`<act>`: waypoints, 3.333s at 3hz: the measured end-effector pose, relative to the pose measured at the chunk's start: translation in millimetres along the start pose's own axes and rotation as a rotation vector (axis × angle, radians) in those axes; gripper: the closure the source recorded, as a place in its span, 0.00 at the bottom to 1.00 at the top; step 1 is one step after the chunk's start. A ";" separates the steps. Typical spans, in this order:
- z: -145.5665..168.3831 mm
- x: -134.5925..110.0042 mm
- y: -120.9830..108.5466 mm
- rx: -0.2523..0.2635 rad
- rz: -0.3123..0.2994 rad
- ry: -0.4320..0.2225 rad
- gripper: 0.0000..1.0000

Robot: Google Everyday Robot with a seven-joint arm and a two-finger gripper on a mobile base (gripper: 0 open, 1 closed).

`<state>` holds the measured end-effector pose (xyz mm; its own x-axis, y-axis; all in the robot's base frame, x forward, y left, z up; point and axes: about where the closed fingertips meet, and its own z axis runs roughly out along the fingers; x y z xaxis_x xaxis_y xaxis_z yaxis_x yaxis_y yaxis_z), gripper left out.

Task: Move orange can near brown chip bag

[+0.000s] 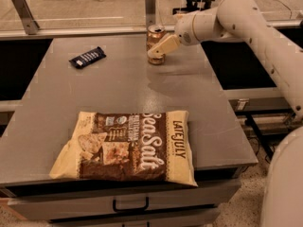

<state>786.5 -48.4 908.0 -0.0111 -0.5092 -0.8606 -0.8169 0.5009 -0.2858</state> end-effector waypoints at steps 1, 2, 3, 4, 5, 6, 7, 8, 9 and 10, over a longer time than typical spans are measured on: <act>16.2 2.3 0.3 -0.026 0.069 -0.022 0.19; 14.7 -3.7 16.6 -0.074 0.135 -0.042 0.41; 11.4 -20.4 45.5 -0.156 0.169 -0.077 0.65; 3.1 -54.0 52.6 -0.201 0.126 -0.124 0.96; 5.3 -52.8 54.2 -0.204 0.128 -0.122 1.00; 7.0 -54.2 75.8 -0.235 0.135 -0.136 1.00; -10.7 -62.0 110.6 -0.258 0.135 -0.166 1.00; -37.9 -55.8 153.1 -0.272 0.156 -0.177 1.00; -65.3 -39.6 181.4 -0.266 0.186 -0.164 1.00; -86.8 -18.0 208.0 -0.286 0.193 -0.114 0.82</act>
Offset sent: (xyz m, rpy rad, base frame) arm -0.0262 0.0273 -0.0029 0.1830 0.1877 0.0364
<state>566.7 4.2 900.6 -0.1300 -0.3351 -0.9332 -0.9344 0.3563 0.0022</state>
